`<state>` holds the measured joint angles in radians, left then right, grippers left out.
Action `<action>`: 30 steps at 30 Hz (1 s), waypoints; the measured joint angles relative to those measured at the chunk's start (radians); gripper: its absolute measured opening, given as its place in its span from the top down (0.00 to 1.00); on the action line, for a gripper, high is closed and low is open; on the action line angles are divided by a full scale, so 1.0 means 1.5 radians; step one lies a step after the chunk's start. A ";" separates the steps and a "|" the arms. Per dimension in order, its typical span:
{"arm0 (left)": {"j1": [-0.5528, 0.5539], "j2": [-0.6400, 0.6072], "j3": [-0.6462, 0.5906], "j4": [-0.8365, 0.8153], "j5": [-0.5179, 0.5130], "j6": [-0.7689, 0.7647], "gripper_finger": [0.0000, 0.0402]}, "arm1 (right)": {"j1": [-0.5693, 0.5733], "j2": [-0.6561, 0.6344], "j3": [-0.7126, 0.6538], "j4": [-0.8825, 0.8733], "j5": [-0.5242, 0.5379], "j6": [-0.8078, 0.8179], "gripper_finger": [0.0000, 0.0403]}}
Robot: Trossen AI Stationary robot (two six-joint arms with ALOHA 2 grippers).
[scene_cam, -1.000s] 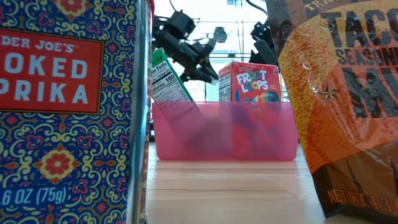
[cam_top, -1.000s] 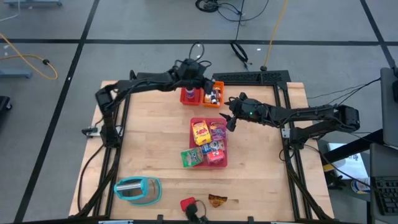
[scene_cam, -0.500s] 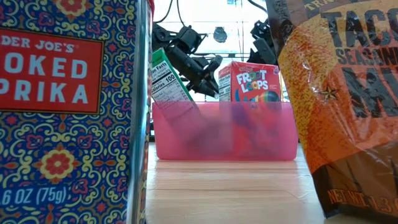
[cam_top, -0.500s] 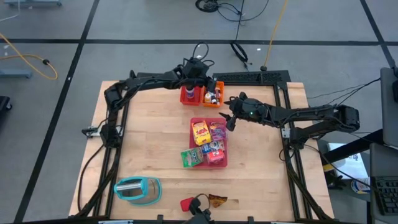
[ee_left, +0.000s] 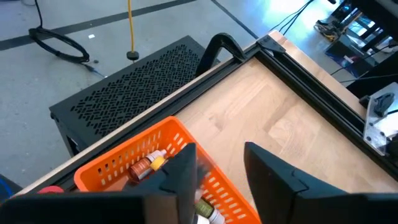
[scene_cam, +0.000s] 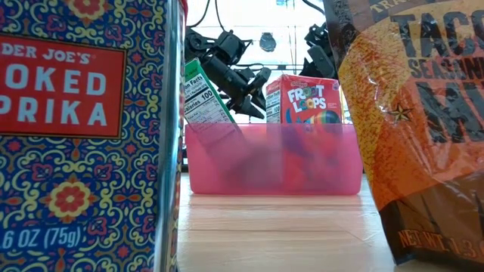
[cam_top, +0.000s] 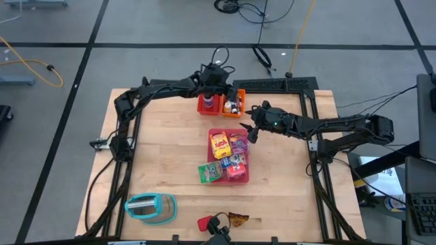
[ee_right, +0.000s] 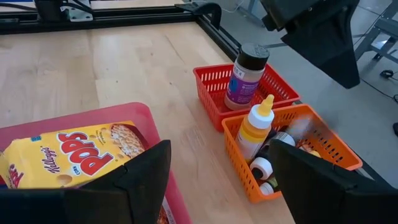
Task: Pick & Place Kitchen Items
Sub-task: Put the small black food coloring bottle into the orange basket, then put the orange seasoning pack into the red basket
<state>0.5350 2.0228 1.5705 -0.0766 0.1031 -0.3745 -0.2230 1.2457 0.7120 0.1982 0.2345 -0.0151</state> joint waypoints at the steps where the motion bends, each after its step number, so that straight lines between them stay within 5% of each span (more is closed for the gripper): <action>1: 0.000 0.000 0.000 0.000 0.000 0.000 0.65 | 0.000 0.000 0.000 0.000 0.000 0.000 0.35; 11: -0.001 -0.005 0.000 -0.033 0.039 0.055 0.55 | 0.000 0.000 0.000 -0.003 0.000 0.000 0.35; 16: -0.005 -0.058 0.000 -0.146 0.131 0.112 0.55 | 0.000 0.000 -0.001 -0.016 0.000 0.002 0.35; 23: -0.054 -0.168 0.000 -0.346 0.135 0.198 0.55 | 0.009 0.000 -0.001 -0.015 -0.006 0.016 0.35; 30: -0.137 -0.278 -0.037 -0.399 0.062 0.214 0.55 | 0.048 -0.001 -0.001 -0.006 -0.177 0.055 0.35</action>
<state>0.3294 1.6062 1.5154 -0.6757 0.1964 -0.0539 -0.1514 1.2449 0.7113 0.1894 -0.0313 0.0670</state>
